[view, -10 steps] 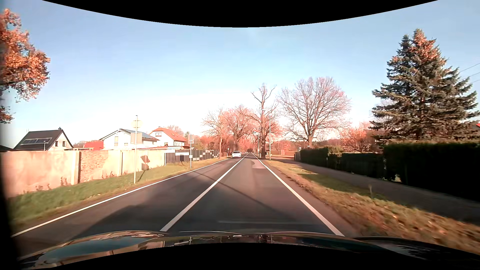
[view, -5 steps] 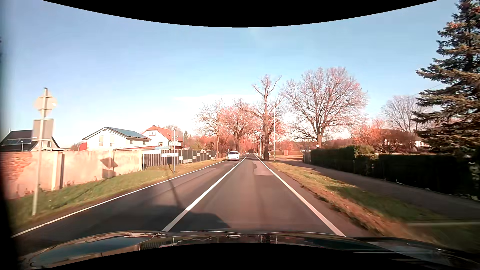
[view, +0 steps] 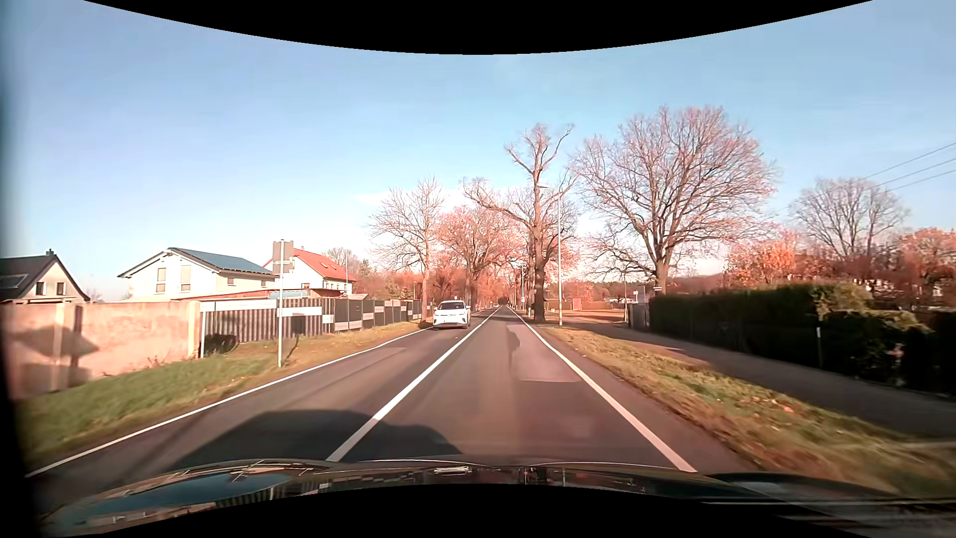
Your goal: Follow the waypoints while adhering to traffic rules and regulations
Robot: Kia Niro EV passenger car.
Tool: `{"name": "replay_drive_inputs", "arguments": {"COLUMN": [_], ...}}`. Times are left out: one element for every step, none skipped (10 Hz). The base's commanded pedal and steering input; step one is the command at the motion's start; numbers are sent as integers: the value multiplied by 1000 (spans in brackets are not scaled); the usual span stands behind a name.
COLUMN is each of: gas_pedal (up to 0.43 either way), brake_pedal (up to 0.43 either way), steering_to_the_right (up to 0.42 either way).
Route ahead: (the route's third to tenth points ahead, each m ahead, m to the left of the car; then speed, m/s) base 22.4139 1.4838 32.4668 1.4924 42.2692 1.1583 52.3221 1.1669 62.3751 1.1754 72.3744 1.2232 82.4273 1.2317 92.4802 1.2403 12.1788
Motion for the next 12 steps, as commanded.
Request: {"name": "replay_drive_inputs", "arguments": {"gas_pedal": [220,220,209,209,197,197,189,177,169,169,157,157], "brake_pedal": [0,0,0,0,0,0,0,0,0,0,0,0], "steering_to_the_right": [-5,-4,-3,-2,-2,-1,1,2,2,2,2,2]}}
